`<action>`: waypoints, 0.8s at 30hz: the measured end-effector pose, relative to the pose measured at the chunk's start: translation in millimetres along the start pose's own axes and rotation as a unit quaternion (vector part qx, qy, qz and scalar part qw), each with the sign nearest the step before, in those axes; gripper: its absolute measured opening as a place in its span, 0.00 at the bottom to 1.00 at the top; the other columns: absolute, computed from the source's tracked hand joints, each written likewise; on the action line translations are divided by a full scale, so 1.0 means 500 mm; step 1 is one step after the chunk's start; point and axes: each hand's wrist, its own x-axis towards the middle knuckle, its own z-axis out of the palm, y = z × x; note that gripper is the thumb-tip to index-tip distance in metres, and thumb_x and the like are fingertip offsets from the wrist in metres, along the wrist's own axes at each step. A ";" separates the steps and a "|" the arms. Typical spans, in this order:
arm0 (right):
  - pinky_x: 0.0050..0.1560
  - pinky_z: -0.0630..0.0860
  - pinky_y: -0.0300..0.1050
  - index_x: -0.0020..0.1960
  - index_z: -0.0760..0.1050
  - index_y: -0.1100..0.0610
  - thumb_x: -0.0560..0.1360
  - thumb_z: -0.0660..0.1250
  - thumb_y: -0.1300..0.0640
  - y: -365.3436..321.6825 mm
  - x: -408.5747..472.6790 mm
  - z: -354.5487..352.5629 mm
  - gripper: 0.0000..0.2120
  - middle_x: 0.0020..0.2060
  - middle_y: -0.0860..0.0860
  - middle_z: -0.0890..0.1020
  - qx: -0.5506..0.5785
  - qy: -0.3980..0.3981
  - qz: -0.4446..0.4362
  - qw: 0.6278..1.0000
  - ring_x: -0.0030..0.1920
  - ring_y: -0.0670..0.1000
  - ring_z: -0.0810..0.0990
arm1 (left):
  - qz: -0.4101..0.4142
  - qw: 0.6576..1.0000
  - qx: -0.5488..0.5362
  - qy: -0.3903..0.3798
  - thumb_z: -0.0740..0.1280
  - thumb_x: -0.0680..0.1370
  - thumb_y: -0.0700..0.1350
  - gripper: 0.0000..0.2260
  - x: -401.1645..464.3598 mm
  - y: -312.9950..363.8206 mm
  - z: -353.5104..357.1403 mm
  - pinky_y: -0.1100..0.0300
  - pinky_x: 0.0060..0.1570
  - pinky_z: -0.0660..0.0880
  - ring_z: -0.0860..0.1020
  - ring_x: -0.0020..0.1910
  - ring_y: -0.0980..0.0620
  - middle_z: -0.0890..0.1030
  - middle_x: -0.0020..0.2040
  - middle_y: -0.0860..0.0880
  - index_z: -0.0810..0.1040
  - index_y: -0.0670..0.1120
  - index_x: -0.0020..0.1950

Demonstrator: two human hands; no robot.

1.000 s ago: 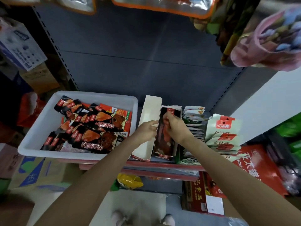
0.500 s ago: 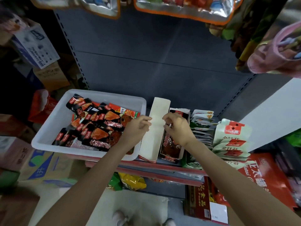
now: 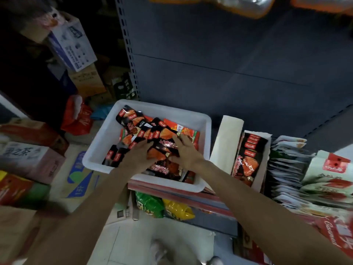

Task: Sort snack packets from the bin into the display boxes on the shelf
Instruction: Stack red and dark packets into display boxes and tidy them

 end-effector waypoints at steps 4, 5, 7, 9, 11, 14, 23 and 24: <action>0.76 0.48 0.51 0.77 0.40 0.57 0.80 0.59 0.54 0.005 0.054 0.003 0.35 0.77 0.56 0.44 -0.031 0.031 0.031 0.999 0.77 0.55 0.43 | 0.011 0.999 0.034 0.011 0.61 0.78 0.57 0.31 0.003 -0.026 0.013 0.50 0.73 0.56 0.51 0.76 0.49 0.52 0.78 0.51 0.54 0.51 0.77; 0.75 0.51 0.51 0.77 0.42 0.58 0.80 0.60 0.55 0.006 0.063 0.004 0.35 0.76 0.58 0.48 -0.048 0.041 0.034 0.997 0.76 0.57 0.47 | 0.016 0.998 0.047 0.024 0.60 0.78 0.58 0.30 0.000 -0.029 0.017 0.49 0.73 0.56 0.51 0.76 0.49 0.52 0.78 0.51 0.54 0.51 0.77; 0.72 0.59 0.53 0.77 0.48 0.58 0.78 0.64 0.56 0.005 0.072 0.006 0.35 0.72 0.62 0.57 -0.084 0.069 0.052 0.993 0.73 0.61 0.57 | 0.020 0.997 0.055 0.047 0.60 0.78 0.59 0.30 -0.003 -0.032 0.023 0.47 0.73 0.56 0.52 0.76 0.48 0.53 0.78 0.51 0.56 0.52 0.77; 0.66 0.64 0.52 0.73 0.57 0.59 0.74 0.69 0.55 0.002 0.072 0.001 0.33 0.65 0.62 0.63 -0.104 0.120 0.072 0.985 0.67 0.62 0.62 | 0.012 0.997 0.053 0.059 0.60 0.77 0.59 0.30 -0.005 -0.031 0.026 0.46 0.72 0.56 0.53 0.76 0.47 0.54 0.77 0.52 0.57 0.52 0.76; 0.61 0.70 0.53 0.69 0.62 0.59 0.73 0.70 0.56 0.001 0.068 -0.009 0.29 0.62 0.61 0.66 -0.091 0.162 0.064 0.980 0.63 0.61 0.67 | 0.006 0.997 0.053 0.064 0.61 0.77 0.60 0.29 -0.002 -0.030 0.026 0.45 0.70 0.57 0.54 0.75 0.47 0.55 0.77 0.52 0.58 0.52 0.76; 0.52 0.75 0.52 0.63 0.71 0.59 0.76 0.67 0.56 -0.007 0.052 -0.019 0.17 0.57 0.59 0.74 -0.047 0.175 0.013 0.983 0.55 0.61 0.76 | 0.009 0.996 0.044 0.071 0.62 0.77 0.60 0.30 -0.002 -0.030 0.025 0.45 0.70 0.57 0.54 0.75 0.47 0.56 0.77 0.52 0.59 0.52 0.76; 0.45 0.79 0.41 0.44 0.73 0.50 0.73 0.69 0.65 0.001 -0.049 -0.051 0.10 0.41 0.49 0.82 0.373 0.184 0.020 0.909 0.43 0.50 0.82 | 0.082 0.939 -0.318 0.102 0.67 0.77 0.50 0.21 -0.030 0.045 0.002 0.58 0.65 0.68 0.73 0.63 0.56 0.76 0.62 0.53 0.69 0.49 0.69; 0.44 0.78 0.39 0.43 0.73 0.49 0.73 0.68 0.66 0.007 -0.063 -0.056 0.12 0.40 0.47 0.82 0.387 0.176 0.014 0.905 0.42 0.49 0.81 | 0.095 0.926 -0.357 0.077 0.67 0.77 0.49 0.21 -0.038 0.071 -0.004 0.63 0.59 0.72 0.76 0.55 0.59 0.77 0.55 0.55 0.68 0.50 0.68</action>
